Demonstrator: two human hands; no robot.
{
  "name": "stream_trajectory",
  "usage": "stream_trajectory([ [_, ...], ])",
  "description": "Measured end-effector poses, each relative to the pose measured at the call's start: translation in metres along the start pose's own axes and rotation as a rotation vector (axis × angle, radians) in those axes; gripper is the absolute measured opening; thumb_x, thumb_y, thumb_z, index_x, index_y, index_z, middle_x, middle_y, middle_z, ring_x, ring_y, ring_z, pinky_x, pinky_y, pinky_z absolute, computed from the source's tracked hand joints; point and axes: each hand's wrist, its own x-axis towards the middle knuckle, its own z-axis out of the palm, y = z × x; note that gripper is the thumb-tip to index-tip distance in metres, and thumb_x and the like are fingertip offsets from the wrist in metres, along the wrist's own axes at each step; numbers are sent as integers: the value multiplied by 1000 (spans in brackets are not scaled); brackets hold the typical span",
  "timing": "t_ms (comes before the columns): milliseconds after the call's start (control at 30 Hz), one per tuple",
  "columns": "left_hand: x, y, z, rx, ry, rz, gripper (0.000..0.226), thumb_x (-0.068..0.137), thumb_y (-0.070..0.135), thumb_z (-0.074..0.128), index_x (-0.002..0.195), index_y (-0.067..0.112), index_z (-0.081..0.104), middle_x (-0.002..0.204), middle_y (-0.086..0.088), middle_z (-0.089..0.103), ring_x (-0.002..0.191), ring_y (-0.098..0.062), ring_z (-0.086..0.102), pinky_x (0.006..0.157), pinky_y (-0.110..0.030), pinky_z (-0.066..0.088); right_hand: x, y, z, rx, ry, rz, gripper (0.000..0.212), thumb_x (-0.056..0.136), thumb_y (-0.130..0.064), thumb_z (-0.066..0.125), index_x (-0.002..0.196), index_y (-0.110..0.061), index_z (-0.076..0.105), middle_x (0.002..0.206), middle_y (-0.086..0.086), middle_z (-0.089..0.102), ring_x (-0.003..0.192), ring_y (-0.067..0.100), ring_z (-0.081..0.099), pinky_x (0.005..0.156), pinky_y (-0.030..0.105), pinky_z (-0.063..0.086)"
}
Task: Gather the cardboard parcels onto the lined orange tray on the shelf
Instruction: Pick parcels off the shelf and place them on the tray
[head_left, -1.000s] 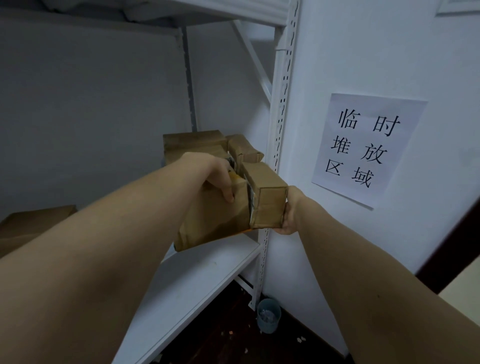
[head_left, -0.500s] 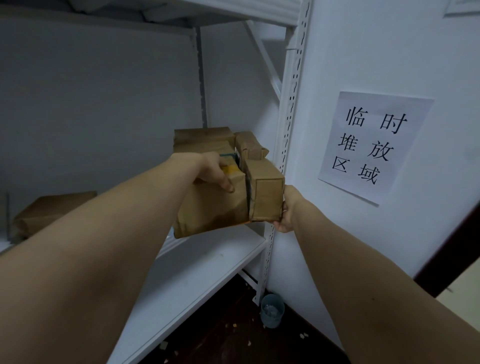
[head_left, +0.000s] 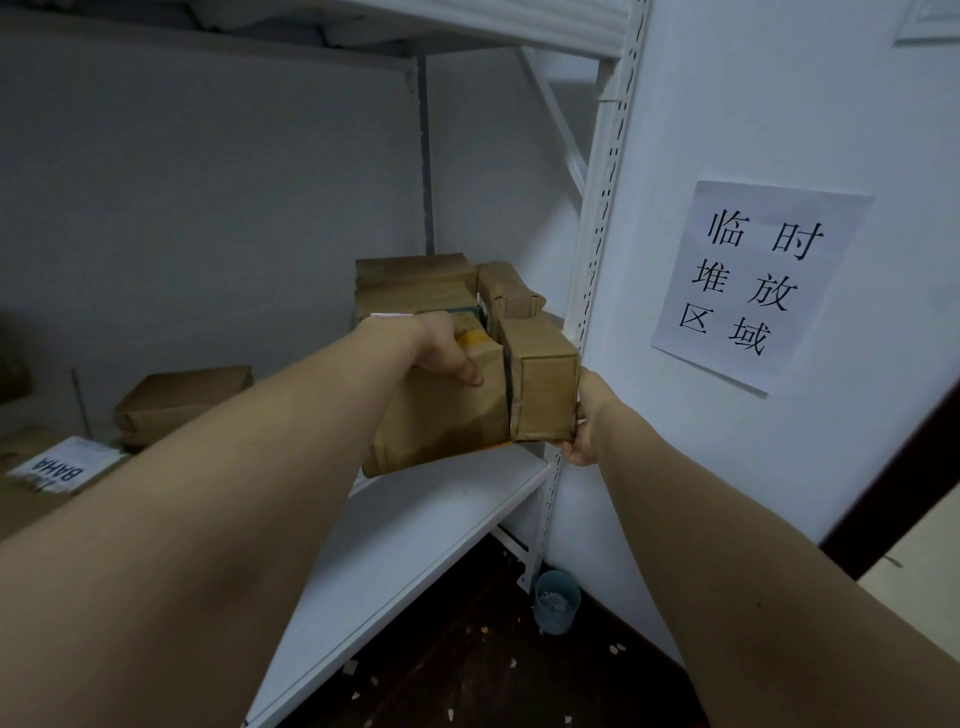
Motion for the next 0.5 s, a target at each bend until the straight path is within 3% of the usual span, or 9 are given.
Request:
stream_trajectory([
  [100, -11, -5, 0, 71, 105, 14, 90, 72, 49, 76, 146, 21, 33, 142, -11, 36, 129, -33, 37, 107, -44, 37, -2, 3, 4, 34, 23, 7, 41, 84, -59, 56, 71, -20, 59, 49, -3, 61, 48, 15, 61, 46, 20, 44],
  [167, -14, -10, -1, 136, 131, 1, 90, 69, 50, 78, 142, 17, 36, 138, -12, 36, 126, -33, 38, 105, -43, 39, 4, 3, 5, 64, 17, 23, 45, 85, -63, 49, 79, -21, 61, 73, 1, 65, 70, 21, 59, 75, 34, 51],
  [233, -13, -14, 1, 121, 107, 5, 84, 69, 45, 79, 136, 15, 40, 135, -11, 43, 120, -30, 46, 101, -41, 45, 11, 3, 7, 94, -7, 31, 49, 85, -66, 45, 93, -21, 64, 93, 6, 65, 93, 28, 58, 103, 52, 37],
  [300, -12, -16, 4, 98, 109, 17, 82, 69, 44, 79, 135, 15, 40, 133, -9, 45, 118, -29, 49, 100, -42, 46, 18, 4, 9, 143, -39, 23, 56, 84, -67, 44, 108, -22, 66, 106, 9, 66, 107, 32, 57, 106, 59, 32],
  [500, 4, -2, 5, 87, 142, 16, 76, 72, 44, 78, 133, 16, 42, 131, -9, 44, 117, -29, 49, 99, -41, 45, 41, -11, 5, 231, -85, -17, 60, 87, -67, 39, 124, -25, 61, 118, 11, 66, 111, 37, 59, 100, 61, 40],
])
